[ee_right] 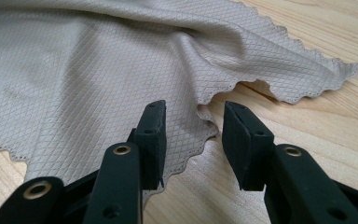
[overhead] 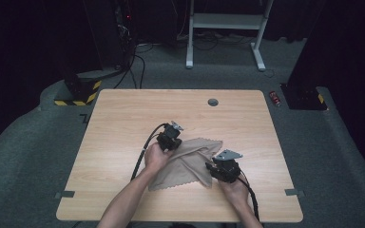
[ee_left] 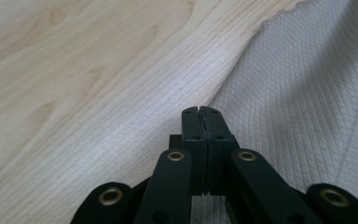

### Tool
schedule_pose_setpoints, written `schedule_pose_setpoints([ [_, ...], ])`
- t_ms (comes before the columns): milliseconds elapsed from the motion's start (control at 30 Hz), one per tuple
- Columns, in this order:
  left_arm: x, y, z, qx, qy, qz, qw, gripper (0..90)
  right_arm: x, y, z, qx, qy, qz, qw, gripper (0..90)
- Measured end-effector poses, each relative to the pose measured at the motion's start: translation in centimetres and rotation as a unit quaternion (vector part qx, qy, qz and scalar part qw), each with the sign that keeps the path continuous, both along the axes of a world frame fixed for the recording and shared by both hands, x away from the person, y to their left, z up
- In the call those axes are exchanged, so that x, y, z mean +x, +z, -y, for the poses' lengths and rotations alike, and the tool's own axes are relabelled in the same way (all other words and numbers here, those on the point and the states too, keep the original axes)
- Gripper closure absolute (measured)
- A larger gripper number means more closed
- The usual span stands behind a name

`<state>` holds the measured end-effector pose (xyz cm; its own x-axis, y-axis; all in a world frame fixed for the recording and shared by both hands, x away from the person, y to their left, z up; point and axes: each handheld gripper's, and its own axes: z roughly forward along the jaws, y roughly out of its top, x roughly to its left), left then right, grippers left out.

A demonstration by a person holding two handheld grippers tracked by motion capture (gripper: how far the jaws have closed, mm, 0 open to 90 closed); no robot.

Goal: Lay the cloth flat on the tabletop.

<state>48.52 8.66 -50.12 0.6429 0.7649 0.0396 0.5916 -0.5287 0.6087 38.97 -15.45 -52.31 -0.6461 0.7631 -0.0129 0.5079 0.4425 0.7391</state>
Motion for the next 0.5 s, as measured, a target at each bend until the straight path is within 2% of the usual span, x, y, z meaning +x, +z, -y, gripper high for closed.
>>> schedule_pose_setpoints([
  [200,0.2,1.4,-1.8,-0.020,0.038,0.029,0.9987,89.9,0.0,0.0,0.0,0.000,0.000,0.000,1.0000,59.9],
  [267,0.0,2.1,-2.5,-0.035,0.047,0.036,0.9976,89.8,0.0,0.0,0.0,0.000,0.000,0.000,1.0000,59.9],
  [367,-0.9,3.3,-2.5,-0.048,0.027,0.053,0.9971,89.8,0.0,0.0,0.0,-0.001,0.001,0.001,1.0000,59.9],
  [500,-3.4,4.3,-0.5,-0.057,-0.039,0.068,0.9953,89.5,0.0,0.0,0.0,0.000,0.000,0.001,1.0000,59.9],
])
